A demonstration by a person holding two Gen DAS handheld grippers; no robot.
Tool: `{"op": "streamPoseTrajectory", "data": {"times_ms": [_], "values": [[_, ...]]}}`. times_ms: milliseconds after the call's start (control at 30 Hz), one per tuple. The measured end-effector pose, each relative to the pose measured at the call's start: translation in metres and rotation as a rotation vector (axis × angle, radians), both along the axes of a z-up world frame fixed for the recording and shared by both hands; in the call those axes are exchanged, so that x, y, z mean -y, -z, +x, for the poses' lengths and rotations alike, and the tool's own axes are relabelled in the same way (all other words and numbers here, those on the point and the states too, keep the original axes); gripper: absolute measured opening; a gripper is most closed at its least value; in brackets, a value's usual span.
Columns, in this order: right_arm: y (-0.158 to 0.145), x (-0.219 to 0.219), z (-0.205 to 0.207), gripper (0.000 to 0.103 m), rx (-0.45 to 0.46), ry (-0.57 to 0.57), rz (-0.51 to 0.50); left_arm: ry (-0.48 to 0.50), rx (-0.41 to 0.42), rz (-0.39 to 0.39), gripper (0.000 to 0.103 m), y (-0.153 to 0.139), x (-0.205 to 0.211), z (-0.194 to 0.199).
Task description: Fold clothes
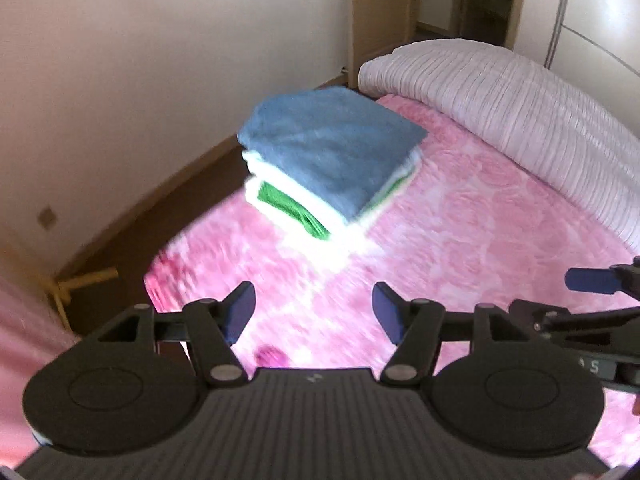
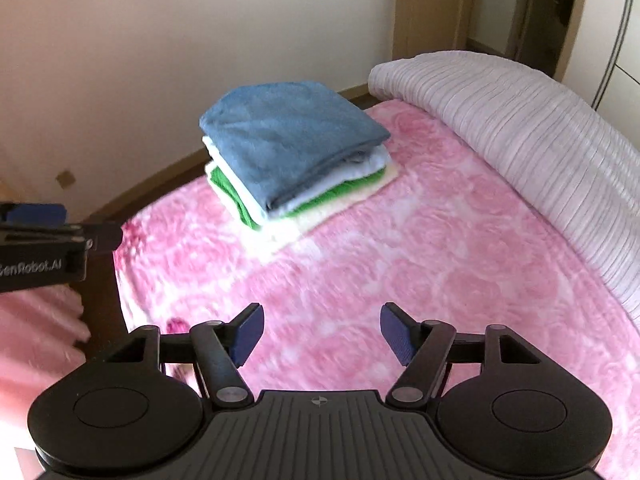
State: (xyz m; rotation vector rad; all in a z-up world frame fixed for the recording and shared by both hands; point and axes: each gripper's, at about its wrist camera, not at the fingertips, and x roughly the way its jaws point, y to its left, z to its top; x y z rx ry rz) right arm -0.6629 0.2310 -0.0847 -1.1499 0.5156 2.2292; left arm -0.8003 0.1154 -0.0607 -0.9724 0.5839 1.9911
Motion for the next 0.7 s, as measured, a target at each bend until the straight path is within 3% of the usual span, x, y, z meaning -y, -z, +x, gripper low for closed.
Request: {"op": "streamPoseTrajectory", "data": {"times_ms": [367, 700], "values": [[-0.006, -0.016, 0.055, 0.068, -0.003, -0.063, -0.029, -0.129, 0.065, -0.010, 0.061, 0.008, 0.005, 0.073], [0.012, -0.053, 0.034, 0.068, 0.037, -0.108, -0.061, -0.171, 0.086, -0.051, 0.061, 0.028, -0.033, 0.058]]}}
